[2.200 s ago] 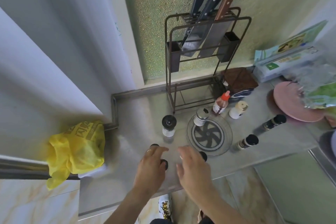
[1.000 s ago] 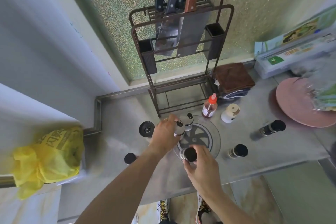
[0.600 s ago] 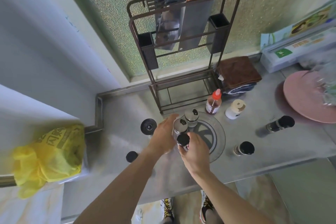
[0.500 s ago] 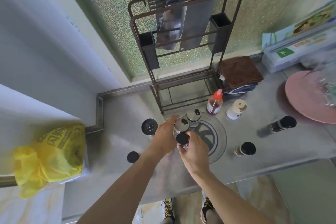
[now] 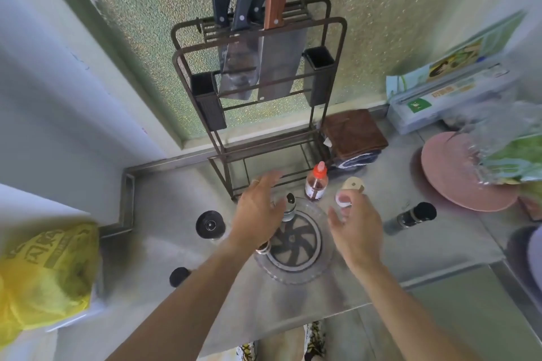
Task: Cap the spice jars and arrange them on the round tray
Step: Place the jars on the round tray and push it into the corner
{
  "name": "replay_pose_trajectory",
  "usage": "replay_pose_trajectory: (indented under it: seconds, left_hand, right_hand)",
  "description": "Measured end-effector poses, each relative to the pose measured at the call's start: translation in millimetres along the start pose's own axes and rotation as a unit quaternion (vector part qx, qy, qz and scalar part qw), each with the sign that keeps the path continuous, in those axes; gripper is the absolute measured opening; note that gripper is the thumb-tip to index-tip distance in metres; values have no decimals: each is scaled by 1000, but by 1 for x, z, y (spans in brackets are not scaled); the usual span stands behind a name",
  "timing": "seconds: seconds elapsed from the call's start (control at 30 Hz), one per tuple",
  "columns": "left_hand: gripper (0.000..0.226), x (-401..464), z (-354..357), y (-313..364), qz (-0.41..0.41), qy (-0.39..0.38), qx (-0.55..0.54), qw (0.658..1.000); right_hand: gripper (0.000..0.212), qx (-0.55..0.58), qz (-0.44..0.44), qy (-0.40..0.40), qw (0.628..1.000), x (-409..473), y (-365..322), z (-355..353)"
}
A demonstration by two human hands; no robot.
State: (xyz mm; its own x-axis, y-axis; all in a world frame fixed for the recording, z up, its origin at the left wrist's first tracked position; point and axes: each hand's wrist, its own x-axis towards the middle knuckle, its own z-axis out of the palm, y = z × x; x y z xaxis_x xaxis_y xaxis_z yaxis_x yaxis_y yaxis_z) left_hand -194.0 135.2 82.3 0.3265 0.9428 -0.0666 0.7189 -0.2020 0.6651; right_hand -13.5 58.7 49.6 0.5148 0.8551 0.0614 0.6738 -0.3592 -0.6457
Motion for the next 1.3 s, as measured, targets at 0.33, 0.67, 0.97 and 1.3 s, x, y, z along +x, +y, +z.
replay_pose_trajectory:
  seconds: [0.33, 0.67, 0.97, 1.3]
  left_hand:
    - [48, 99, 73, 61, -29, -63, 43, 997]
    - [14, 108, 85, 57, 4, -66, 112, 992]
    - [28, 79, 23, 74, 104, -123, 148, 976]
    - [21, 61, 47, 39, 81, -169, 199, 962]
  right_hand:
    - [76, -154, -4, -162, 975, 95, 56, -11]
    - [47, -158, -21, -160, 974, 108, 82, 3]
    - [42, -79, -32, -89, 992, 72, 57, -61]
    - [37, -57, -103, -171, 978, 18, 22, -39]
